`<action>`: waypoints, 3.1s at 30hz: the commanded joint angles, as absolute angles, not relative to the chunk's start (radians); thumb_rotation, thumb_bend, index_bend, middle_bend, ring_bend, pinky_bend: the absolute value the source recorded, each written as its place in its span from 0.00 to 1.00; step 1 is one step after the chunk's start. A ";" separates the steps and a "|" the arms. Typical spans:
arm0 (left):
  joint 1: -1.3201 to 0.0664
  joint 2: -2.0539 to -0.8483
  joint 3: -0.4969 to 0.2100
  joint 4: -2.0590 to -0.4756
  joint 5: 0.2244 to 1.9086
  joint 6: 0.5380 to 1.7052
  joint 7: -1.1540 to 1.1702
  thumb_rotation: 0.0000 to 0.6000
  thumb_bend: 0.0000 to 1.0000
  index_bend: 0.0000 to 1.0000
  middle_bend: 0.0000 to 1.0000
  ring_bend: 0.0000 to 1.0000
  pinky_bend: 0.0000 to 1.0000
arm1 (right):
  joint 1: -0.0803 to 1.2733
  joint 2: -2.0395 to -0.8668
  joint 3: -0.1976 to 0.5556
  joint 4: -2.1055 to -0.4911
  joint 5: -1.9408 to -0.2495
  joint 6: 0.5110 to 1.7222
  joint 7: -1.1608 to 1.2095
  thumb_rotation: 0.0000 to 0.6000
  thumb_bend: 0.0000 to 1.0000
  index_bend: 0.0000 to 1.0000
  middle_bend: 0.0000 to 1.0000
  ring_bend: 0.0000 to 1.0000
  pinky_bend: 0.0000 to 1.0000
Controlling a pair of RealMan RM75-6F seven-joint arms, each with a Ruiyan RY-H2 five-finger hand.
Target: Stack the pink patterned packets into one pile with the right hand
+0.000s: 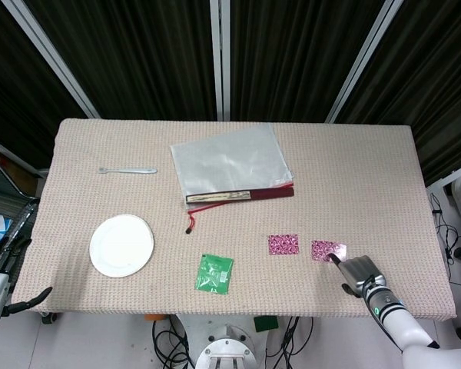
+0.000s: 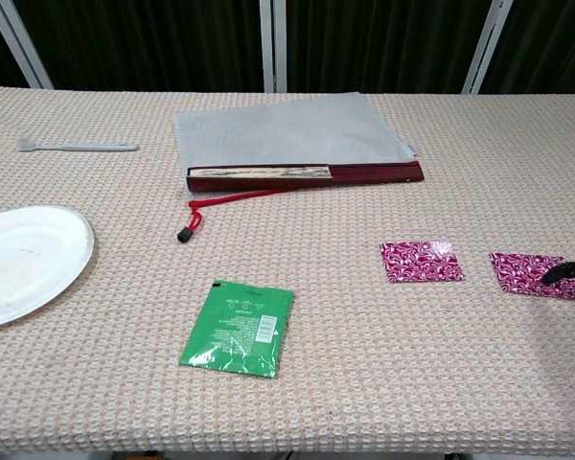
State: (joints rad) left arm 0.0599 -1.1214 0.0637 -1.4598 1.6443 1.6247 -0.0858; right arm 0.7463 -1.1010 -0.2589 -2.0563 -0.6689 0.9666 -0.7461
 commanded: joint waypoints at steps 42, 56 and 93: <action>0.064 -1.114 0.061 -1.445 1.627 1.617 -0.135 0.26 0.09 0.09 0.07 0.01 0.18 | 0.919 -1.075 -0.167 -1.999 -0.510 0.918 -0.661 1.00 1.00 0.00 0.90 0.81 0.71; 0.073 -1.137 0.072 -1.410 1.645 1.631 -0.159 0.26 0.09 0.09 0.07 0.01 0.18 | 0.480 -1.149 -0.193 -1.850 -1.119 1.254 -0.225 1.00 0.24 0.14 0.00 0.00 0.00; 0.073 -1.148 0.071 -1.364 1.640 1.634 -0.204 0.26 0.09 0.09 0.07 0.01 0.18 | 0.406 -1.386 -0.023 -1.684 -0.987 1.148 -0.437 0.97 0.49 0.31 0.00 0.00 0.00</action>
State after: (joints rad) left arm 0.0732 -1.1476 0.0708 -1.3639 1.6398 1.6335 -0.2043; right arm 0.4060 -1.3850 -0.0237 -1.6852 -0.9878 1.1493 -0.4356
